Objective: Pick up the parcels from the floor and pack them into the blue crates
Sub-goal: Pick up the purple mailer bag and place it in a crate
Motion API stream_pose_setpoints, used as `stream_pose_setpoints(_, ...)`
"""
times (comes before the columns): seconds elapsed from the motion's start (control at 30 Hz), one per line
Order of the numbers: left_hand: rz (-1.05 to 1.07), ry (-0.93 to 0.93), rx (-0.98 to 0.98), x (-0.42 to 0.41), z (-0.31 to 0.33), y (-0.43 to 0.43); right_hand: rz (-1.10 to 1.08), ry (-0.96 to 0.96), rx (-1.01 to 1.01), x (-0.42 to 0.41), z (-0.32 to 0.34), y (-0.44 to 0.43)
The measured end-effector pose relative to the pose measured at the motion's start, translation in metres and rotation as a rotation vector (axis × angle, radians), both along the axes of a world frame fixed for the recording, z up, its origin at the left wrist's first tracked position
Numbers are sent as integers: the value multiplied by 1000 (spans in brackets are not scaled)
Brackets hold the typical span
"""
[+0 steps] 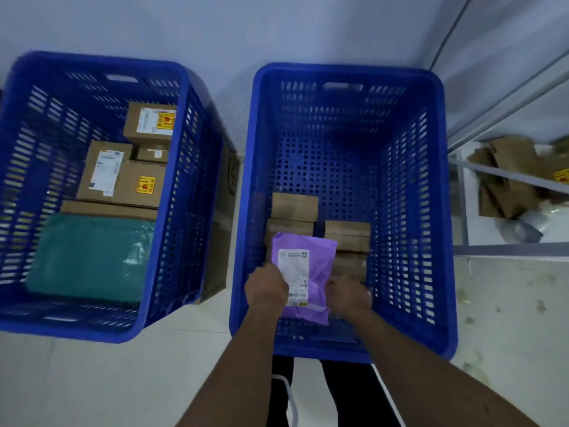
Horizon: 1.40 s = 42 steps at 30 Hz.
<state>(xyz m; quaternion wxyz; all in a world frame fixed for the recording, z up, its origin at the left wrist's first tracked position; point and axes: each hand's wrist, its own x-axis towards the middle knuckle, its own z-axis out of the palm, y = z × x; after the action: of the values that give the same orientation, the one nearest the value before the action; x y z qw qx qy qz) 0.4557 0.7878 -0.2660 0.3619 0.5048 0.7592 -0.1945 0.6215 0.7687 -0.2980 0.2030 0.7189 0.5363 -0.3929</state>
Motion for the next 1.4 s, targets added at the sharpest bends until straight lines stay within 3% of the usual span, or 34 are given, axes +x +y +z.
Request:
stream_pose_setpoints(0.43, 180, -130, -117, -12, -40, -10, -40, 1, -132, -25, -34, -7)
stream_pose_setpoints(0.8, 150, -222, -33, -18, -30, -15, -112, 54, -184, -19, -4, -1)
stream_pose_setpoints(1.1, 41, -91, 85, -13, 41, -20, 5, 86, -164, 23, 85, -2)
stream_pose_setpoints(1.4, -33, -119, 153, 5, 132, -33, 86, 58, -38, 71, 190, -28)
